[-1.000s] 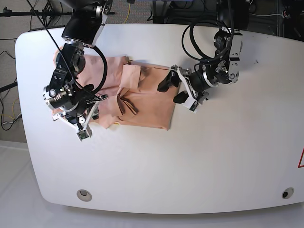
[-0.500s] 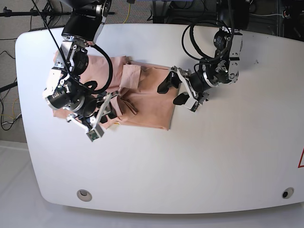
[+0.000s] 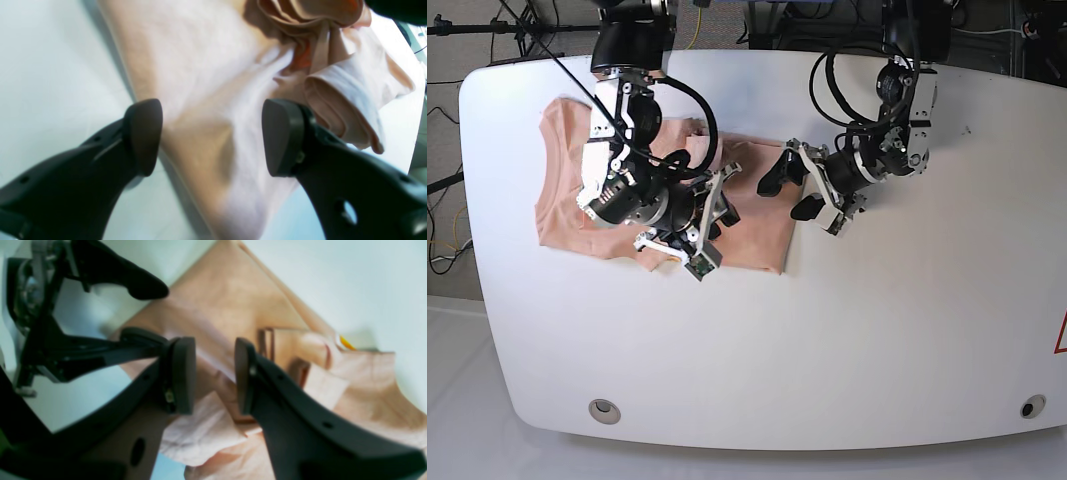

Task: Fold the T-shirt properly
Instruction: 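Drag the collar end with the right gripper across the folded shirt, then pull the right gripper back toward the collar end and open it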

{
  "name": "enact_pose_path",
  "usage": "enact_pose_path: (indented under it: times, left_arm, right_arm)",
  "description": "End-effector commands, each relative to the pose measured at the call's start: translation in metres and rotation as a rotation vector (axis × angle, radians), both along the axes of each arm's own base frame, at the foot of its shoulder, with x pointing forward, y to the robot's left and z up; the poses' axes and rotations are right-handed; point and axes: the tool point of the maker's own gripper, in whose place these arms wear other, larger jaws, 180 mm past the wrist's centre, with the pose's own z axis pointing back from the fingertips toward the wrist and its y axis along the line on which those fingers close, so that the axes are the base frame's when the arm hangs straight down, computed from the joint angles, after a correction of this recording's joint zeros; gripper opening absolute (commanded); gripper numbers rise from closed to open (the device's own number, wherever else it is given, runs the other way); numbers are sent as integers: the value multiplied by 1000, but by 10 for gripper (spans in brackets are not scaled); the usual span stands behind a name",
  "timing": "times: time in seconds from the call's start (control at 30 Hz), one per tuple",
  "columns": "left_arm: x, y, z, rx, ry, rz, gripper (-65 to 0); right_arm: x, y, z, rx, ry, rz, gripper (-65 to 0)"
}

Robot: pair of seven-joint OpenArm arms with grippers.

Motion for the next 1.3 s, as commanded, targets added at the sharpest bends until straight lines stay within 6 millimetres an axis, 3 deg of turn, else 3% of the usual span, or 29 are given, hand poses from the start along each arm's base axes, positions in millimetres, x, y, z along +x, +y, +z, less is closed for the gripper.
enact_pose_path:
  times: [0.0, 0.23, 0.4, 0.87, 1.27]
  left_arm:
    - [9, -4, 15, -39, -45, 4, -230]
    - [9, -4, 15, -39, -45, 4, -230]
    - [9, -2, 14, -35, -44, 4, -230]
    - [9, -2, 14, -35, -44, 4, -230]
    - [9, -2, 14, -35, -44, 4, -230]
  right_arm:
    - [8, 7, 1, -5, -15, 9, -452]
    - [10, 15, -24, -27, 7, 18, -452]
    - [10, 9, -40, -66, 33, 8, -452]
    - [27, -42, -43, -261, -30, -46, -452]
    - [39, -106, -40, -395, -64, -192, -452]
